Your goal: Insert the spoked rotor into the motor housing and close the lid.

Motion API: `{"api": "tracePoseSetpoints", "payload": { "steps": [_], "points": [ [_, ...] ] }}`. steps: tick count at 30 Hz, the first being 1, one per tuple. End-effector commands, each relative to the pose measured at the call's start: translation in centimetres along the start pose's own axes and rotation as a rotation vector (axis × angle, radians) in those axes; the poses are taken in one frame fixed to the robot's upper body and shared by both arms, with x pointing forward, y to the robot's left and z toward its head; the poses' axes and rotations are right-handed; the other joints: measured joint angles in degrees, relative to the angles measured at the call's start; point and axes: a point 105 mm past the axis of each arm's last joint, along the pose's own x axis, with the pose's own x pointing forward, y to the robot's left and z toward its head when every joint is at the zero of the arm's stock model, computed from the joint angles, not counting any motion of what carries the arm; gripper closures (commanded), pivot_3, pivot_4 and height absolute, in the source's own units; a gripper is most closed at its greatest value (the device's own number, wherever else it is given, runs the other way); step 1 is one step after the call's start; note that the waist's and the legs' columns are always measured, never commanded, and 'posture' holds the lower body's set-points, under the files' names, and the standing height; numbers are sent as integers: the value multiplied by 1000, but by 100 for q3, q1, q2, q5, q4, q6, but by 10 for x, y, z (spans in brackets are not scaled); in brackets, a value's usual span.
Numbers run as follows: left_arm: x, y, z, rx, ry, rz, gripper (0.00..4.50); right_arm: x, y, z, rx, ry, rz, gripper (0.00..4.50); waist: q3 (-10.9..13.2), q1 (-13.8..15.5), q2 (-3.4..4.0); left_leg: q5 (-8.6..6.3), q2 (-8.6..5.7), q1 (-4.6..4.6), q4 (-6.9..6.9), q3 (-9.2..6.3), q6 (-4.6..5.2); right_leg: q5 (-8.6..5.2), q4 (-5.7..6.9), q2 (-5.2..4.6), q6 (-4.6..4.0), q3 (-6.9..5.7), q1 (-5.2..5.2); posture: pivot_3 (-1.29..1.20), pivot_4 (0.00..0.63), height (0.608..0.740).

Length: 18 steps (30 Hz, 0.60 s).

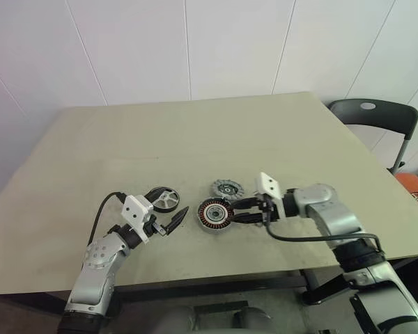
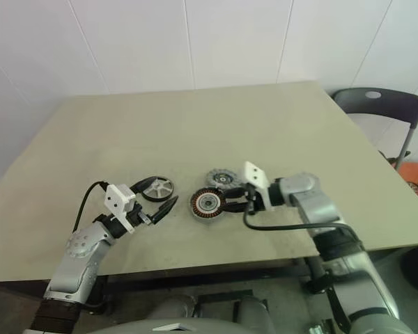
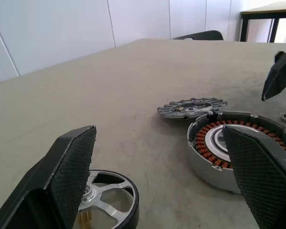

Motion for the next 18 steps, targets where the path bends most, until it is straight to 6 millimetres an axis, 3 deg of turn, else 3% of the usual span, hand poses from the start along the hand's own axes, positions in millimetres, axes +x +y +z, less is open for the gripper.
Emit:
{"api": "tracePoseSetpoints", "payload": {
  "steps": [1,3,9,18],
  "points": [
    [3,-1,12,22,-47,-22,0,-19,-10,-5,-42,4,-127,2793,0,-10,0,0,0,0,0,1,0,0,0,0,0,0,0,0,0,740],
    [5,-3,13,16,-54,-40,0,-24,-15,-19,-101,46,-201,2793,1,-25,1,0,2,0,0,6,0,0,1,0,1,1,-1,0,0,740],
    [10,-4,13,14,-56,-74,0,-27,-20,-28,-99,18,-286,2793,1,-16,0,0,10,6,7,16,0,-8,4,1,16,2,2,0,0,740],
    [11,-3,11,15,-49,-76,0,-27,-10,-39,-52,45,-228,2793,1,-10,0,0,9,5,9,16,1,4,2,0,2,2,3,0,0,740]
  ]
}}
